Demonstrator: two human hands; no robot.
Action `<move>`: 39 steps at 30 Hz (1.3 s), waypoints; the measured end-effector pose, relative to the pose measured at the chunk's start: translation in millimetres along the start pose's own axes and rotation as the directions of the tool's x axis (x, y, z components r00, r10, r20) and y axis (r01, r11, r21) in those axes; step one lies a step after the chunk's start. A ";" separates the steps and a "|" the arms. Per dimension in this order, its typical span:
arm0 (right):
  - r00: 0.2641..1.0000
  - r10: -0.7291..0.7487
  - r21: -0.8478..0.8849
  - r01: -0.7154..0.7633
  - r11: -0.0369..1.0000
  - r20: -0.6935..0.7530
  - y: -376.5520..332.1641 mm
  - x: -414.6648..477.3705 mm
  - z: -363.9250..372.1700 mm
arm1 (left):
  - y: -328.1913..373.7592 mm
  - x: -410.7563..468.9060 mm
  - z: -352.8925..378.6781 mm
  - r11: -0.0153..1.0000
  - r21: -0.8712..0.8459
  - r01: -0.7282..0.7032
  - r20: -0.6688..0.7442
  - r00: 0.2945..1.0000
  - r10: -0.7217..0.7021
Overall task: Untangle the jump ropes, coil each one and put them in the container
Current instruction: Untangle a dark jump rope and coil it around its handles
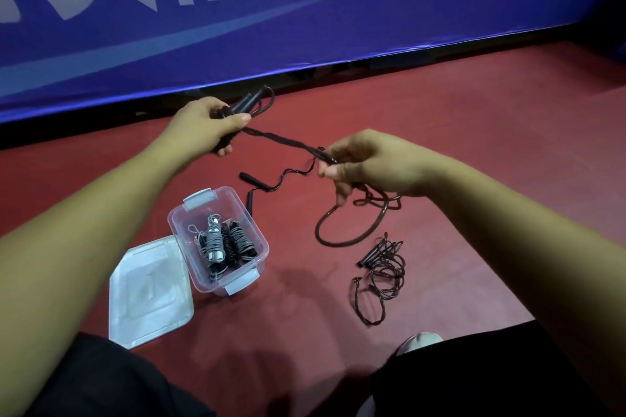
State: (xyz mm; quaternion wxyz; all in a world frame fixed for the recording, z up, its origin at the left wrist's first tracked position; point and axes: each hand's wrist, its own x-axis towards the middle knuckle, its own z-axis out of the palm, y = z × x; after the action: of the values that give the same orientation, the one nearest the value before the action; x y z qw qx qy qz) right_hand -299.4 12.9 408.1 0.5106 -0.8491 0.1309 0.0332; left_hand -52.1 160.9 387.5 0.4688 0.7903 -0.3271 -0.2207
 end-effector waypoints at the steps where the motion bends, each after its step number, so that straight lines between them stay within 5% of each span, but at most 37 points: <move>1: 1.000 -0.007 0.021 0.008 1.000 -0.013 -0.3 -1.2 -2.1 | -1.1 1.8 1.0 1.000 0.022 0.000 0.000 1.000 0.000; 10: 0.998 0.058 0.304 -0.056 0.951 0.001 -7.2 2.5 6.1 | -8.1 7.4 2.7 0.993 0.117 -0.004 -0.047 0.999 0.010; 19: 0.964 -0.065 0.153 0.107 0.982 -0.257 -29.4 -3.7 -0.8 | -9.0 -17.7 28.5 0.787 0.549 -0.280 0.365 0.928 0.075; 25: 0.899 -0.060 -0.061 0.037 0.997 -0.433 -20.7 -8.7 -20.8 | 5.2 -48.0 58.5 0.788 0.478 -0.388 0.571 0.819 0.058; 29: 0.863 -0.086 -0.194 -0.014 0.981 -0.498 -6.8 -2.2 -26.2 | 3.5 -48.4 60.5 0.718 0.456 -0.526 0.588 0.783 0.200; 35: 0.881 -0.055 -0.270 -0.085 0.959 -0.471 17.4 3.1 -36.1 | 18.3 -58.1 59.6 0.661 0.260 -0.704 0.687 0.616 0.386; 37: 0.881 -0.043 -0.246 -0.084 0.966 -0.472 23.6 4.0 -37.6 | 26.3 -64.5 59.5 0.730 0.133 -0.670 0.637 0.622 0.455; 39: 0.881 -0.024 -0.174 -0.066 0.983 -0.472 29.3 6.0 -36.6 | 34.1 -67.0 59.6 0.859 -0.095 -0.502 0.488 0.729 0.480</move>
State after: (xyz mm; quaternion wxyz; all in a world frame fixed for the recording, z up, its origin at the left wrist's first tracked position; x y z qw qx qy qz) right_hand -304.0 -33.3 399.3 0.3819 -0.8738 0.2570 -0.1571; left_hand -147.9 162.0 392.9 0.3930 0.6019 -0.6377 -0.2766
